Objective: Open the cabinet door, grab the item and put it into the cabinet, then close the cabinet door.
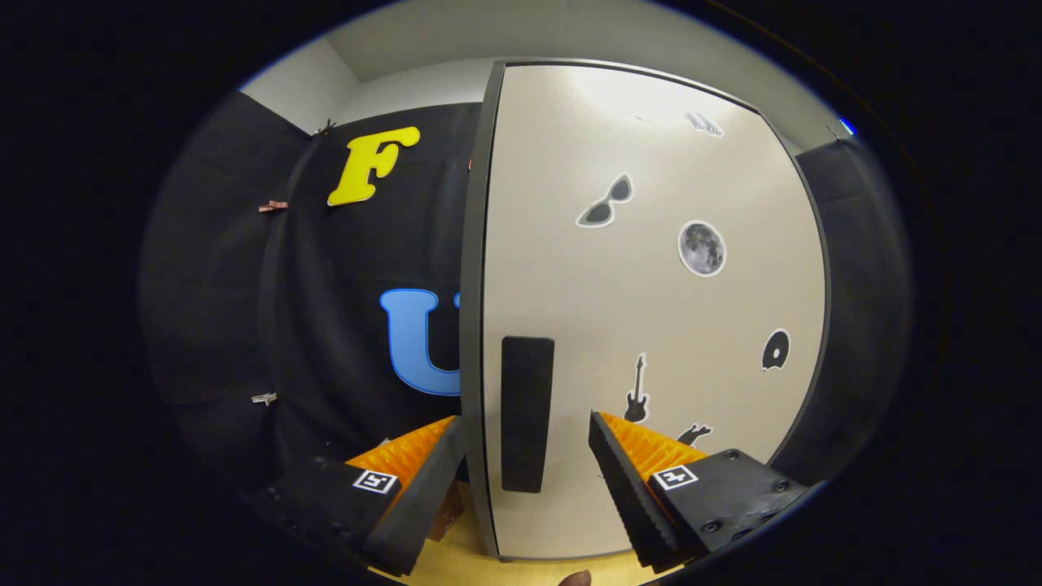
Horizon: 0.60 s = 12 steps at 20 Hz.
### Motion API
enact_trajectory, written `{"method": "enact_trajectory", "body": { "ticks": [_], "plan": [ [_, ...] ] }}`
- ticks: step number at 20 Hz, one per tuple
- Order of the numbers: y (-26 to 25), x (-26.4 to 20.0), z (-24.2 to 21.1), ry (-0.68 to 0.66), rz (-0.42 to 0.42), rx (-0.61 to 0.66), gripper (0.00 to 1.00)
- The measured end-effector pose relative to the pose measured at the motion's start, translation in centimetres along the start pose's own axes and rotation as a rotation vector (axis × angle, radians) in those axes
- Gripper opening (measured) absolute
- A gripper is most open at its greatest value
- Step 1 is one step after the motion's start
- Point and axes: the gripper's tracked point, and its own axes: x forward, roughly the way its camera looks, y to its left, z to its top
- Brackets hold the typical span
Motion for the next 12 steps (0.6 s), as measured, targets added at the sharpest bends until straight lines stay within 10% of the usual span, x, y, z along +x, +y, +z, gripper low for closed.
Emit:
{"method": "enact_trajectory", "body": {
  "ticks": [6, 7, 12],
  "plan": [
    [-0.2, 2.0, -0.8, -0.015, -0.048, 0.014, 0.58],
    [-0.1, 2.1, -0.7, -0.024, -0.05, 0.02, 0.39],
    [-0.2, 1.8, -0.8, 0.025, -0.001, 0.036, 0.22]
  ]
}}
